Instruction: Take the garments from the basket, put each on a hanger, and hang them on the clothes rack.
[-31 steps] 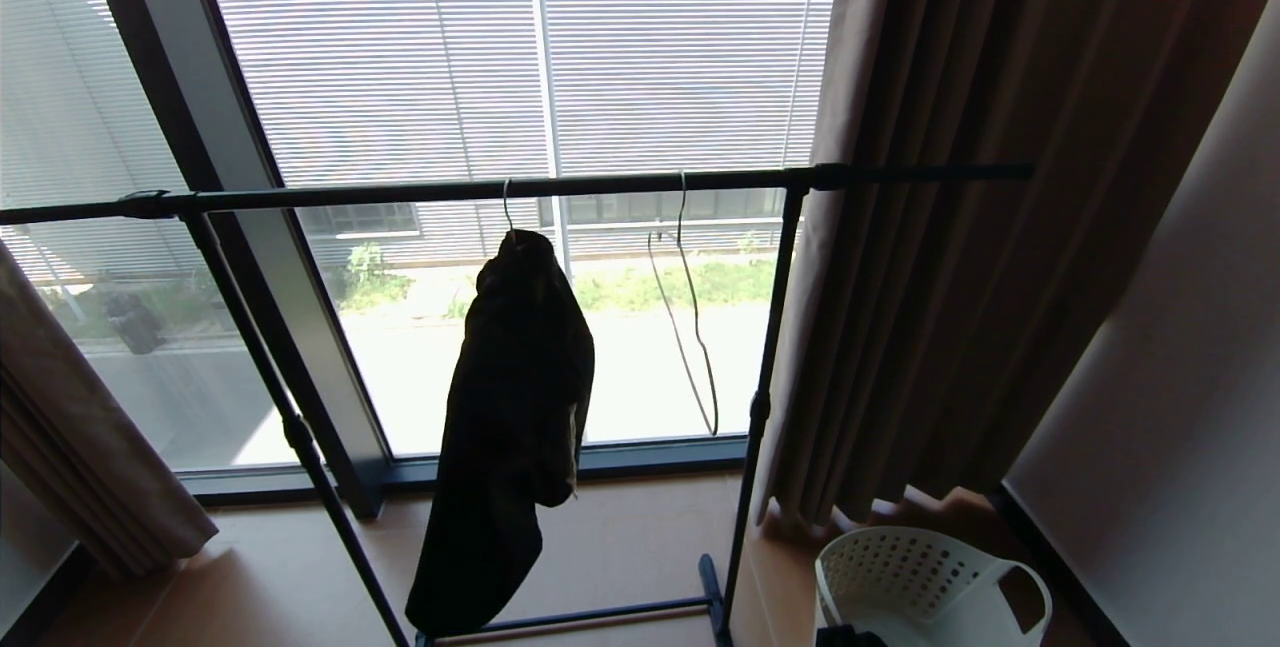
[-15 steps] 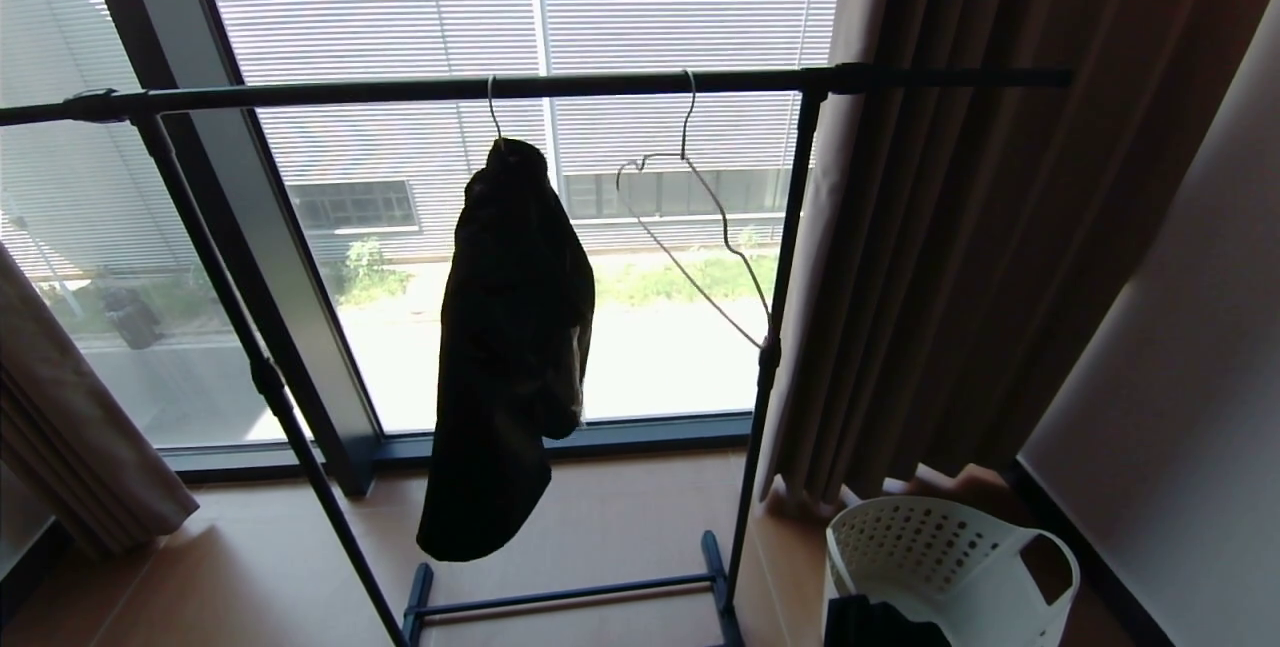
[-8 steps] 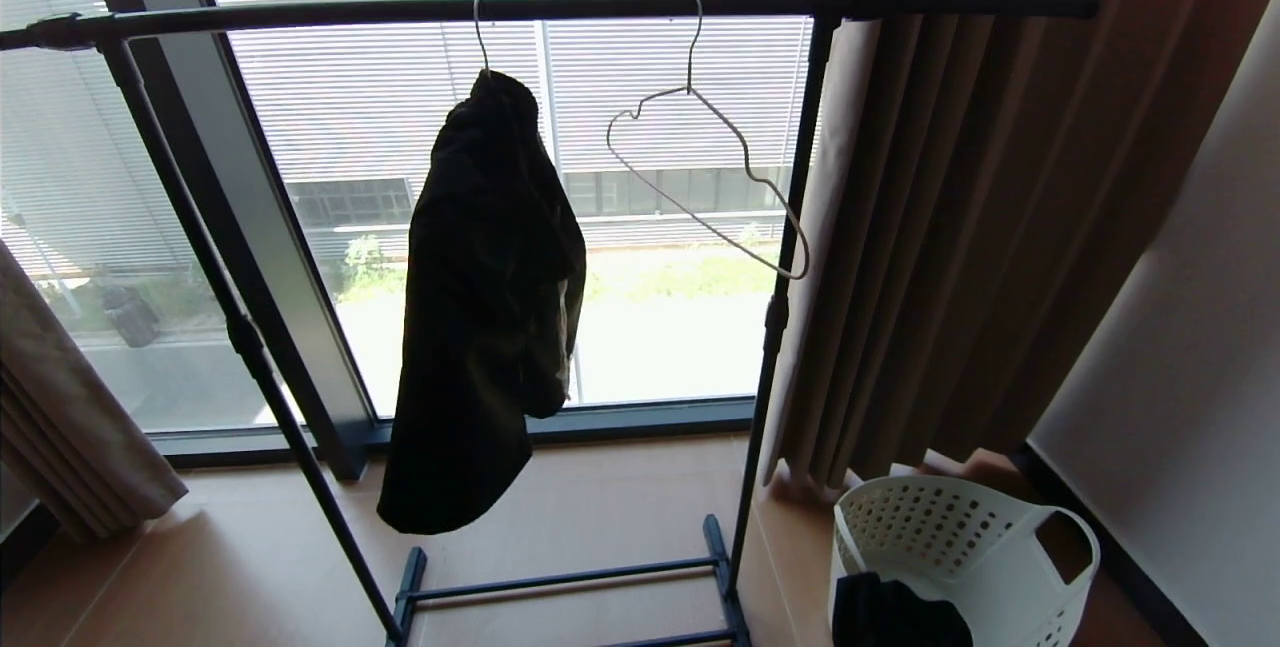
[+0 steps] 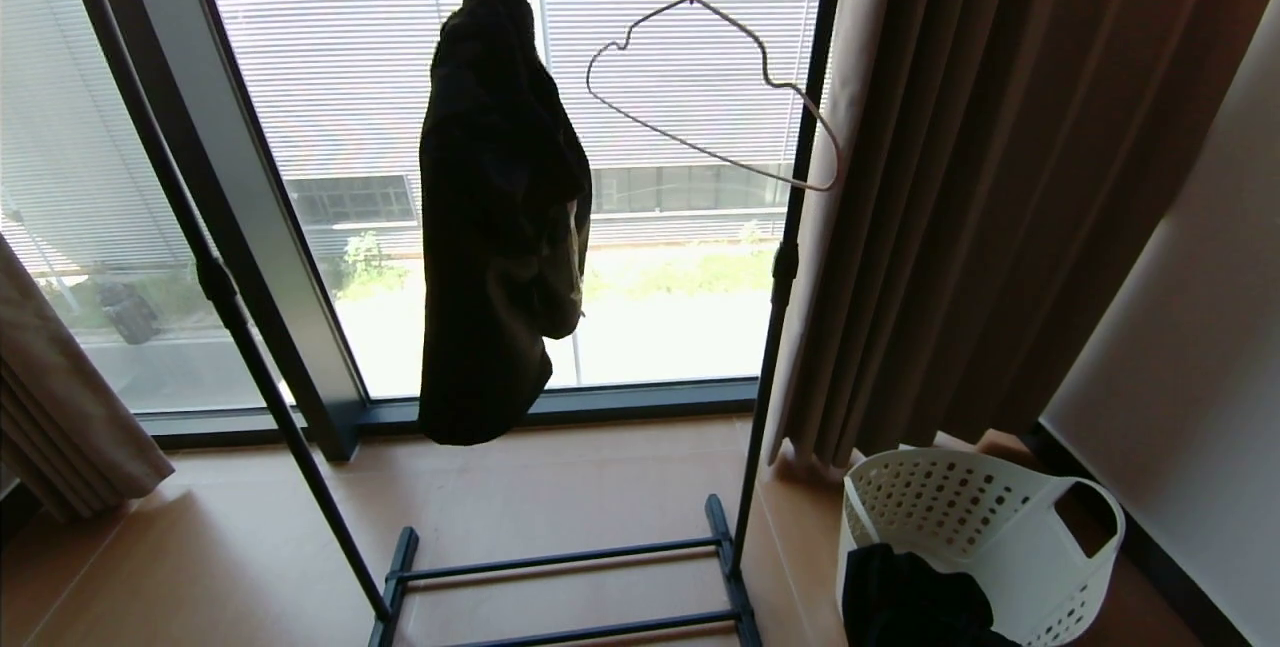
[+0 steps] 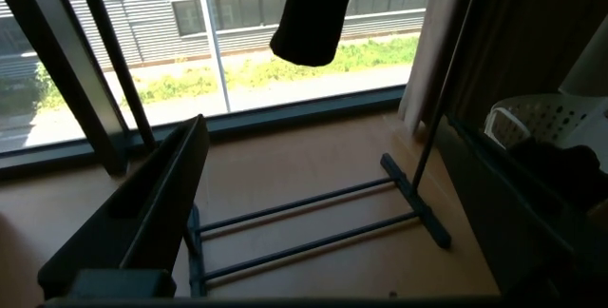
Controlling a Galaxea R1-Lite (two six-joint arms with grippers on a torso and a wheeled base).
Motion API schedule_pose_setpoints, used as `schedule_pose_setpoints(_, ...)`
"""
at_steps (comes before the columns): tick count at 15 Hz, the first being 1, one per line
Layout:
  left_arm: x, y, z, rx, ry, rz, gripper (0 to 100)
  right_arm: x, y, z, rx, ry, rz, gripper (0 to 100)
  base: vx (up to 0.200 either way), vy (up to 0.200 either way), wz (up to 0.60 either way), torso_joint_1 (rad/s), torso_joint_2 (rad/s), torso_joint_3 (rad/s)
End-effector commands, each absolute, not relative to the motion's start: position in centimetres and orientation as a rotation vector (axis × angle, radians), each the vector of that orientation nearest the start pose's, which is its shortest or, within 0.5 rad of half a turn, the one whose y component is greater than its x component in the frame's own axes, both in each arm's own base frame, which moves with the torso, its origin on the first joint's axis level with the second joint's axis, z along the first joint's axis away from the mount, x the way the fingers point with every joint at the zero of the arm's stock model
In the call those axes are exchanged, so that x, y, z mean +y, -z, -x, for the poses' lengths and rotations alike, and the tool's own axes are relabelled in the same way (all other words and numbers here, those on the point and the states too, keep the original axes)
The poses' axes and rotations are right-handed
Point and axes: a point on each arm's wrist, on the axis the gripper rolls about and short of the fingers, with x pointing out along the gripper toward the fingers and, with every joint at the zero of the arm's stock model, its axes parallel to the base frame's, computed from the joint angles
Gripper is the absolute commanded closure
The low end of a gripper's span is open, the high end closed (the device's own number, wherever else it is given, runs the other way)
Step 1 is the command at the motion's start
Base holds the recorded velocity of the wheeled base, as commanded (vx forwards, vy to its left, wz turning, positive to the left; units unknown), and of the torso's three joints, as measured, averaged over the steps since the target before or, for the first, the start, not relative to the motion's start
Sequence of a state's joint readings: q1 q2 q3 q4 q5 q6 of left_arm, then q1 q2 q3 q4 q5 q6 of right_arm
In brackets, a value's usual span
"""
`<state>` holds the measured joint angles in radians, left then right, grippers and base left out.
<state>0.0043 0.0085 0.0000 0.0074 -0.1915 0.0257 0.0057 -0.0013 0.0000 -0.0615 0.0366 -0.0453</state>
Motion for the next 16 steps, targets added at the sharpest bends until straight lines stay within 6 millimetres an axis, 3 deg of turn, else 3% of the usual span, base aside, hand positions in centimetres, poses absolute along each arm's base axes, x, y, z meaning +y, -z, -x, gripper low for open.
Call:
schedule_pose_setpoints(1,-0.44,-7.49,2.24,0.016,0.187,-0.023,0,0.07,-8.18,2.3,-0.062,-0.042,0.047,0,0.0,0.0,0.0,-0.076,0.45,0.388)
schedule_pose_setpoints(4,-0.44,-7.49,2.25,0.015,0.187,-0.023,0,0.07,-8.19,2.3,-0.064,-0.042,0.044,0,0.0,0.0,0.0,-0.04,0.41,0.362)
schedule_pose_setpoints(7,-0.44,-7.49,2.25,0.015,0.184,-0.021,0,0.07,-8.19,2.3,-0.064,-0.042,0.044,0,0.0,0.0,0.0,-0.014,0.12,0.11)
schedule_pose_setpoints(16,-0.44,-7.49,2.25,0.014,0.183,-0.026,0,0.07,-8.19,2.3,-0.064,-0.042,0.044,0,0.0,0.0,-0.53,0.002,0.05,0.048)
